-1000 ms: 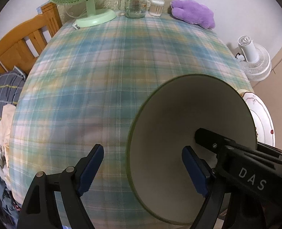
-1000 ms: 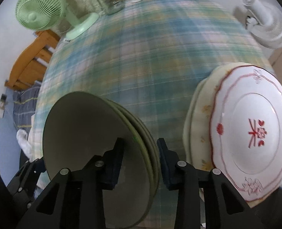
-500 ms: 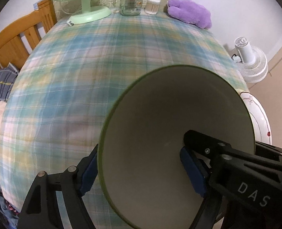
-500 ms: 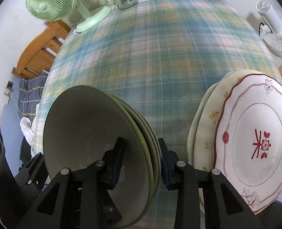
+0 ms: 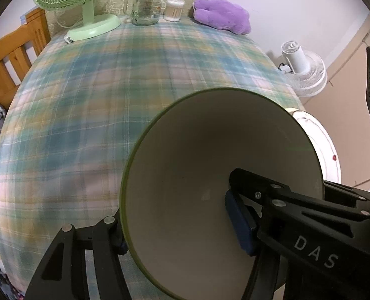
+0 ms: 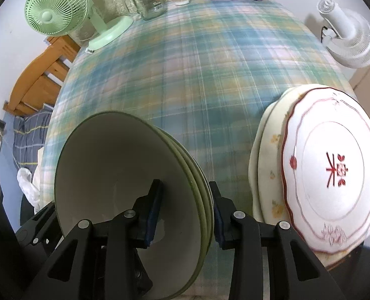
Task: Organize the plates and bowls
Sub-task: 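Lift the nested bowls and lower them onto the plate stack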
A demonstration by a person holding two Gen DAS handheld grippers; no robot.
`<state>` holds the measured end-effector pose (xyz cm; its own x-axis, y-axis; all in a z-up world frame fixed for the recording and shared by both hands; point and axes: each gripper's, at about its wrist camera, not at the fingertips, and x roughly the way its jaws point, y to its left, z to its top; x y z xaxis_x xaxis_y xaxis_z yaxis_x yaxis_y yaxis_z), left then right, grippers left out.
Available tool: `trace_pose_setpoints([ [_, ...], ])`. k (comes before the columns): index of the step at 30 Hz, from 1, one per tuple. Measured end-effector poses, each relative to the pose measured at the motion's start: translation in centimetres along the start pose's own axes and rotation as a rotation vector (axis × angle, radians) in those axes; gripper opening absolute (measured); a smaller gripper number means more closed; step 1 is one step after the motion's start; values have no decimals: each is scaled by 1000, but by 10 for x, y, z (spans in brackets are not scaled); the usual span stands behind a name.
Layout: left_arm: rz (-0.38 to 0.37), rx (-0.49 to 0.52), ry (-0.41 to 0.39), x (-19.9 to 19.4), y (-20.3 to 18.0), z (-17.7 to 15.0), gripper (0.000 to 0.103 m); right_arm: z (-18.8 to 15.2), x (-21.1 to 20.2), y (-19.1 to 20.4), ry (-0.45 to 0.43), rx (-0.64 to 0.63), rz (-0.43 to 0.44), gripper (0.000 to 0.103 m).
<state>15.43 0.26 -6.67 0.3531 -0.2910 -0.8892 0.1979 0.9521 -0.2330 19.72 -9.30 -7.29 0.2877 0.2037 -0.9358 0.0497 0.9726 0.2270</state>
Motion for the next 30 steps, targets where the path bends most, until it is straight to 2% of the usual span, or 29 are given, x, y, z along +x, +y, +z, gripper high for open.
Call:
trace_pose_setpoints([
  [6, -24, 24, -13, -21, -4, 5, 65, 0, -22, 9, -23, 19, -26, 39],
  [12, -26, 68, -65, -39, -12, 15, 64, 3, -45, 11, -78, 37, -35, 39],
  [17, -15, 81, -91, -43, -19, 20, 64, 7, -56, 8, -116, 45, -26, 39],
  [30, 38, 62, -134, -47, -56, 21, 64, 10, -75, -22, -126, 4, 20, 39],
])
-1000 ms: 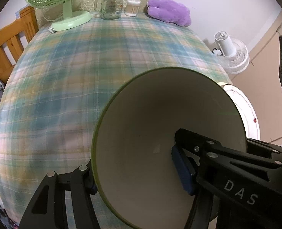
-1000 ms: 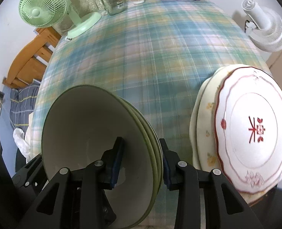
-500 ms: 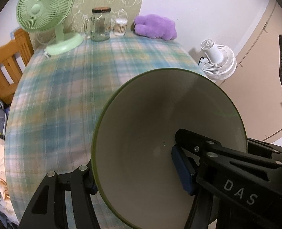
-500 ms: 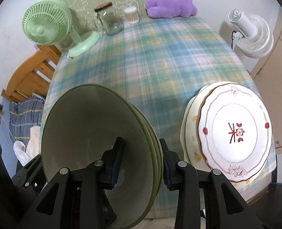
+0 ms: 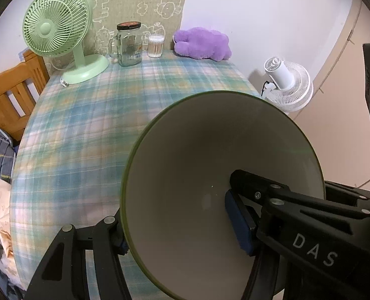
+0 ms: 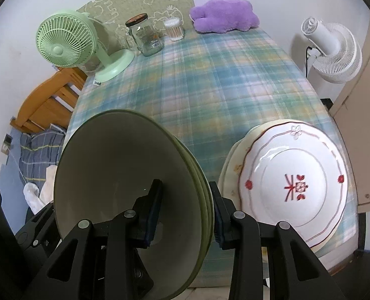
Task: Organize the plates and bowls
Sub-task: 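Lift the nested bowls and lower them onto the plate stack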
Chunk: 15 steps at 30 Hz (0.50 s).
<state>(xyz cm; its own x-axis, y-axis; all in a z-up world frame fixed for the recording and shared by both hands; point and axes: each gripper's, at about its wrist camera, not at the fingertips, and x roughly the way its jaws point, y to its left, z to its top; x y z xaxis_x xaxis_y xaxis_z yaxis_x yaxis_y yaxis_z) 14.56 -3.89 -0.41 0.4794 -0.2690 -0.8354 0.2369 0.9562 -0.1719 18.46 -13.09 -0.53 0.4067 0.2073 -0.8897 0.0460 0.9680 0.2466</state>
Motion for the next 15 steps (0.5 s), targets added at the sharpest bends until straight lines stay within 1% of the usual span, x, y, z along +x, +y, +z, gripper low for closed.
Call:
trace_pose_setpoints([
  [15, -22, -15, -11, 10, -65, 5, 64, 5, -27, -65, -12, -16, -17, 39],
])
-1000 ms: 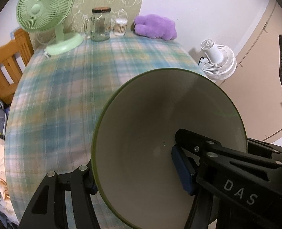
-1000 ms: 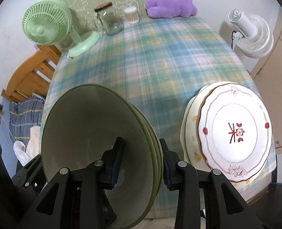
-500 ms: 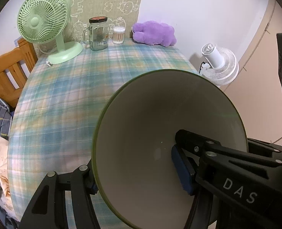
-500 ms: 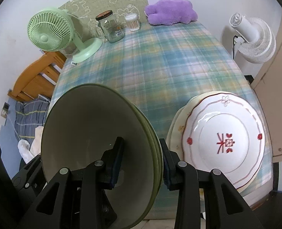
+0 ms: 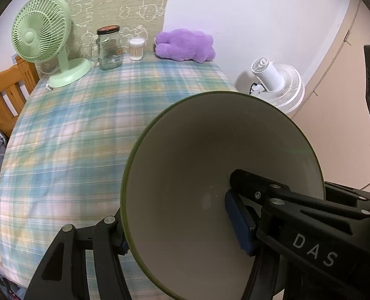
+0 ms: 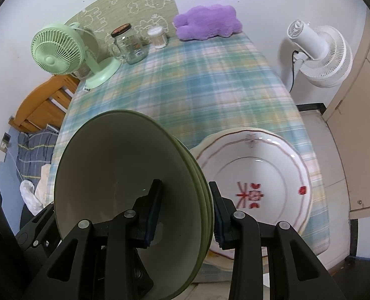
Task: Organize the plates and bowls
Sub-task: 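Lift the nested bowls and lower them onto the plate stack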
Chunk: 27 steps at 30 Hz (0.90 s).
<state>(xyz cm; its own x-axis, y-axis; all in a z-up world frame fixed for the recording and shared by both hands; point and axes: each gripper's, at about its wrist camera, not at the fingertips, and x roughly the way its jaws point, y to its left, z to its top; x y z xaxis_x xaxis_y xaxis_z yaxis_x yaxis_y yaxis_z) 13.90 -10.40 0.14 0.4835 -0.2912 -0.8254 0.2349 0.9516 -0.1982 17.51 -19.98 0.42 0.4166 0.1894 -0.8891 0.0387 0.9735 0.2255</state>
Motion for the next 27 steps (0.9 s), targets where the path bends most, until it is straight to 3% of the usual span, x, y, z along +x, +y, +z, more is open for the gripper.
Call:
trace_pose_setpoints([
  [16, -26, -25, 20, 28, -56, 3, 64, 7, -8, -68, 16, -6, -29, 39],
  [27, -2, -81, 79, 54, -72, -2, 64, 12, 11, -96, 85, -26, -24, 39],
])
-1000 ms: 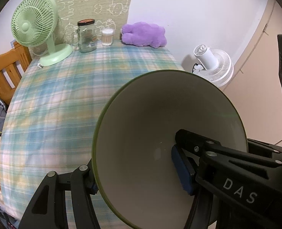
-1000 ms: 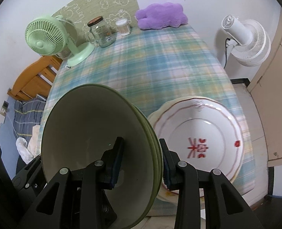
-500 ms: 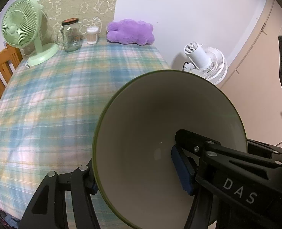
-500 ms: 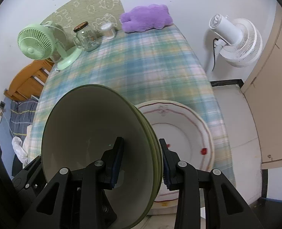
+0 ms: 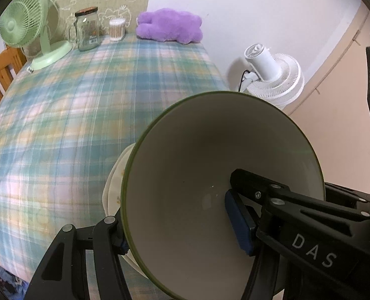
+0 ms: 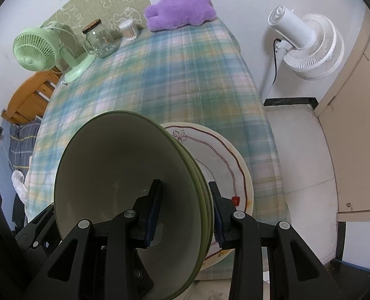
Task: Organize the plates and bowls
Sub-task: 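Lift the nested bowls and lower them onto the plate stack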
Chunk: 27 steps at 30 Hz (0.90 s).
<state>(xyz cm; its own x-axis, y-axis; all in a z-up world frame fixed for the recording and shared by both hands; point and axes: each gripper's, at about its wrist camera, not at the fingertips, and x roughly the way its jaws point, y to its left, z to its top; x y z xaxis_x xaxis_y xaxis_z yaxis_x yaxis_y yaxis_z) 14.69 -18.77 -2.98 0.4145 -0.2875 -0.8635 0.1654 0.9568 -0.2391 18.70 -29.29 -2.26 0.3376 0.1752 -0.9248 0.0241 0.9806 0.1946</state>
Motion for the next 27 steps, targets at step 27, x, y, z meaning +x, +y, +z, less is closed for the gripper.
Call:
trace_pose_setpoints([
  [27, 99, -92, 12, 23, 1, -3, 79, 9, 28, -12, 15, -70, 56, 48],
])
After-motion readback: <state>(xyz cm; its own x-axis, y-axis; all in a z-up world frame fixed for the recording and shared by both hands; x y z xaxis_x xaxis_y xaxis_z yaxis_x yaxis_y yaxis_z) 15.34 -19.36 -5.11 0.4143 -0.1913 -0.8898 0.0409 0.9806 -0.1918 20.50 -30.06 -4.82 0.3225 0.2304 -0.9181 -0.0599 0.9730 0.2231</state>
